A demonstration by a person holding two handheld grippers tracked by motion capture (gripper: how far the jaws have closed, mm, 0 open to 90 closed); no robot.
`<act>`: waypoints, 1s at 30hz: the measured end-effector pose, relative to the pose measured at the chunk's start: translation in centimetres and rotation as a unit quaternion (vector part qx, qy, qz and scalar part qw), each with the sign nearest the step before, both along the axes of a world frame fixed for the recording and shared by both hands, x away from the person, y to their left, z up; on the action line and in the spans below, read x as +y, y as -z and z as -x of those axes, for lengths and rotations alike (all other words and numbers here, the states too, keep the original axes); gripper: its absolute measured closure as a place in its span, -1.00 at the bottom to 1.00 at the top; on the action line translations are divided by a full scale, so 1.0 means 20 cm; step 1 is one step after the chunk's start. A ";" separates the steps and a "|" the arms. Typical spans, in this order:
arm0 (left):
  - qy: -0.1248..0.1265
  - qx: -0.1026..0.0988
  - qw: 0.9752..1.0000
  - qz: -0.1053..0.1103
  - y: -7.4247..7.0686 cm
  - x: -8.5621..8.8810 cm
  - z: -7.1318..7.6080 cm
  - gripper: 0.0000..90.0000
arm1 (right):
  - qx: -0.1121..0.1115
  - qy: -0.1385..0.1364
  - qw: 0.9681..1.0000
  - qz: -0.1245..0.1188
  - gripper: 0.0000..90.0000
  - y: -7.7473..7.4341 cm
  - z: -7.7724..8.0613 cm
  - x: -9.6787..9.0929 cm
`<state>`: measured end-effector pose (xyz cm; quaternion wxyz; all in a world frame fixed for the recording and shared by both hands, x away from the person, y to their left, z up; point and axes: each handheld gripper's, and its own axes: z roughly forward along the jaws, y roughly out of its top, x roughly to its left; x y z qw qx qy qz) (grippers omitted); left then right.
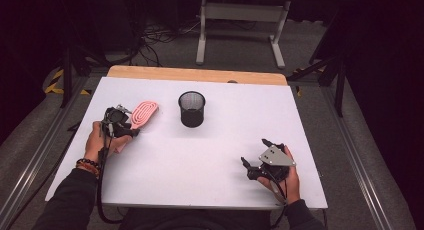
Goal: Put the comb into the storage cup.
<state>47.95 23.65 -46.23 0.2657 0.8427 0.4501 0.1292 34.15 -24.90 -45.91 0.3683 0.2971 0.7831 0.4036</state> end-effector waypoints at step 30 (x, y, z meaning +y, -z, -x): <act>0.002 -0.162 0.986 0.045 -0.07 0.00 0.22 0.53 | -0.004 0.020 0.999 -0.046 -0.87 -0.03 -0.01 -0.03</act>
